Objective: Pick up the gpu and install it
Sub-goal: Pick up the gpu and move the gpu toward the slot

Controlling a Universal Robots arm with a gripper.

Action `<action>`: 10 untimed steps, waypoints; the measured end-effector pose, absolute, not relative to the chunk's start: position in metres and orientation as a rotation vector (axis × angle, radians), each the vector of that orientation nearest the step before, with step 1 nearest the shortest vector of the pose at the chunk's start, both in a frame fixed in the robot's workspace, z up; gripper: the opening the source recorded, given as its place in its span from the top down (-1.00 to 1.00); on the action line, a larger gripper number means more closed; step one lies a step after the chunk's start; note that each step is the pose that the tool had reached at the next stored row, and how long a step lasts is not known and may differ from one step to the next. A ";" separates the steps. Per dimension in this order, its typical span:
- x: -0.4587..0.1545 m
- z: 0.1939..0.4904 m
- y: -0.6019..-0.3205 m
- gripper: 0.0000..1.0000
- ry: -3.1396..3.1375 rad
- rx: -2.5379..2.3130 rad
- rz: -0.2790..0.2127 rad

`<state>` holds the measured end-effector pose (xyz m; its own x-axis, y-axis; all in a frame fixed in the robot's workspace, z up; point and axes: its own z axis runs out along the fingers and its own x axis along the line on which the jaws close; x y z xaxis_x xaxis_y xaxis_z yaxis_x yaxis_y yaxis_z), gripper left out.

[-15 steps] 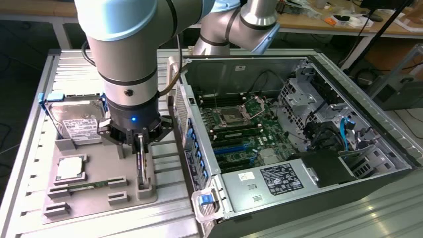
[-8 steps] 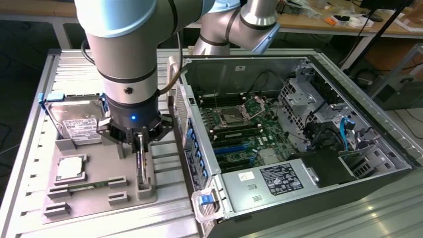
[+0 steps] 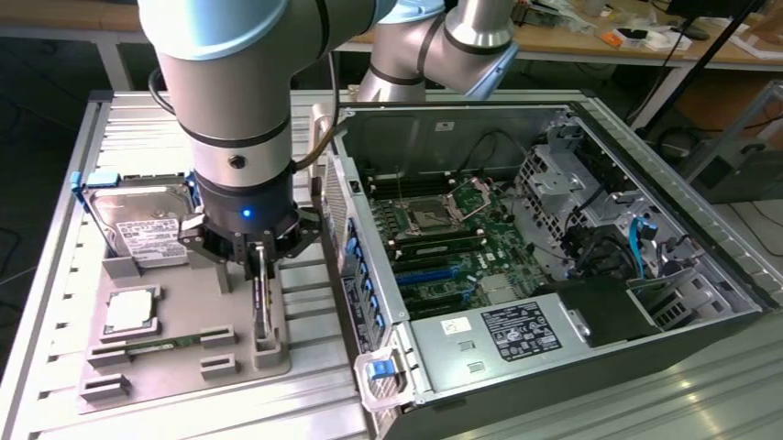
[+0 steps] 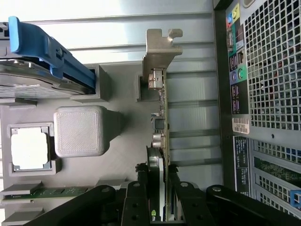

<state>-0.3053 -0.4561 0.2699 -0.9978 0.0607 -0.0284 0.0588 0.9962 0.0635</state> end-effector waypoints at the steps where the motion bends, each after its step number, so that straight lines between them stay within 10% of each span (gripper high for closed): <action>1: -0.305 0.270 -0.456 0.46 3.108 0.093 0.098; 10: -0.305 0.275 -0.456 0.46 3.108 0.093 0.097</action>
<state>-0.3053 -0.4561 0.2751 -0.9978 0.0607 -0.0283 0.0588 0.9963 0.0634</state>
